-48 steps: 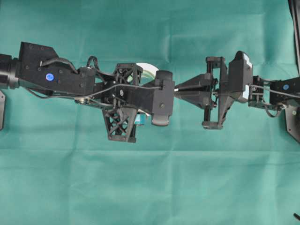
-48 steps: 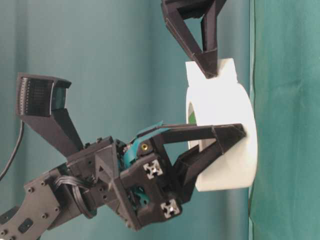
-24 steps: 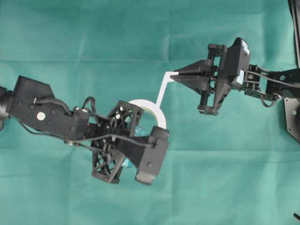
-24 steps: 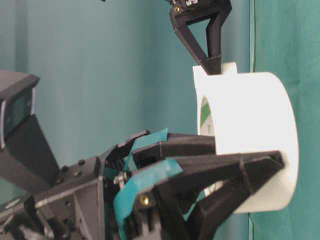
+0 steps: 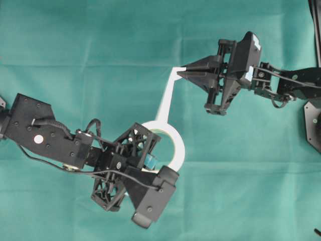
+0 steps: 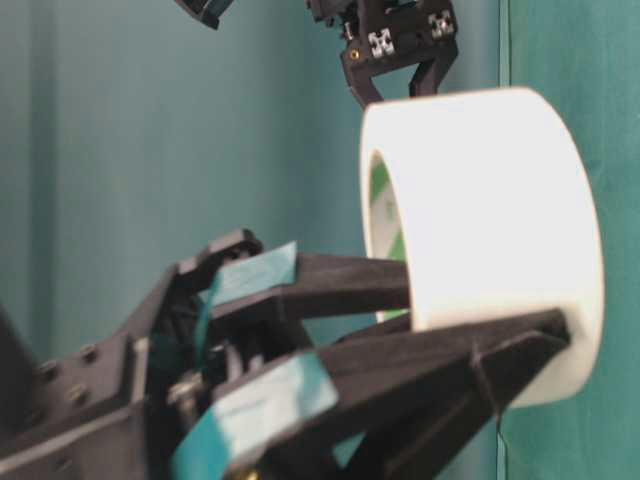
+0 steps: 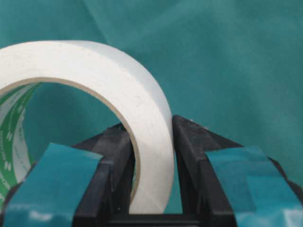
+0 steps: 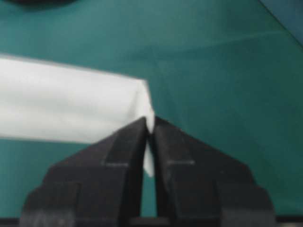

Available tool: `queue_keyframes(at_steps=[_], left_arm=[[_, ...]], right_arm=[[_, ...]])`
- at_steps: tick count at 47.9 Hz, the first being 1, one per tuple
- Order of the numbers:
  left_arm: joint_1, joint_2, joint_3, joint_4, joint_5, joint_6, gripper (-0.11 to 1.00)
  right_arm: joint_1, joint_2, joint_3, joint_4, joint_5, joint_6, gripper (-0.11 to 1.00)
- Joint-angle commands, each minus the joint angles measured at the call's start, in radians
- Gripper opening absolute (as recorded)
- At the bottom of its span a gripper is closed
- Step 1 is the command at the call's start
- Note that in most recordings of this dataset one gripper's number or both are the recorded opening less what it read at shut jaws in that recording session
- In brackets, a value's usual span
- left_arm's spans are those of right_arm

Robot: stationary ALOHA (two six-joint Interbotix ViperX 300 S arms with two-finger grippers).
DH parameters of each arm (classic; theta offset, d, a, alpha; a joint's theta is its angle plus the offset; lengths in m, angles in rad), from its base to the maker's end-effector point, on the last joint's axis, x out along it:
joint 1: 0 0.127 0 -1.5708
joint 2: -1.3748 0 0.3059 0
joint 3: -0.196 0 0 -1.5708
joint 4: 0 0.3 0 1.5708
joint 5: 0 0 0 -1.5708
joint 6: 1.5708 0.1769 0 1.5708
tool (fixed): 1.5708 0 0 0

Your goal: Peel off the duct tape with your right arm.

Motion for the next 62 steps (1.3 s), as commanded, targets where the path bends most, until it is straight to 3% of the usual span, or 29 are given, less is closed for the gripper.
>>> queue_keyframes(at_steps=[1, 22, 36, 52, 62], left_arm=[[-0.067, -0.032, -0.048, -0.008, -0.014, 0.026, 0.21], [-0.127, -0.031, -0.1, -0.008, -0.074, 0.175, 0.19], [-0.141, -0.04, -0.118, -0.008, -0.138, 0.373, 0.19], [-0.141, -0.064, -0.103, -0.009, -0.241, 0.511, 0.19], [-0.141, -0.075, -0.097, -0.009, -0.295, 0.561, 0.19]], right_arm=[[-0.054, 0.002, -0.026, 0.005, -0.006, -0.003, -0.08], [-0.146, 0.092, -0.083, 0.003, -0.008, -0.002, -0.09], [-0.164, 0.149, -0.11, 0.005, -0.006, 0.005, -0.09], [-0.166, 0.163, -0.114, 0.003, -0.003, 0.005, -0.09], [-0.167, 0.166, -0.11, 0.005, -0.002, 0.005, -0.09]])
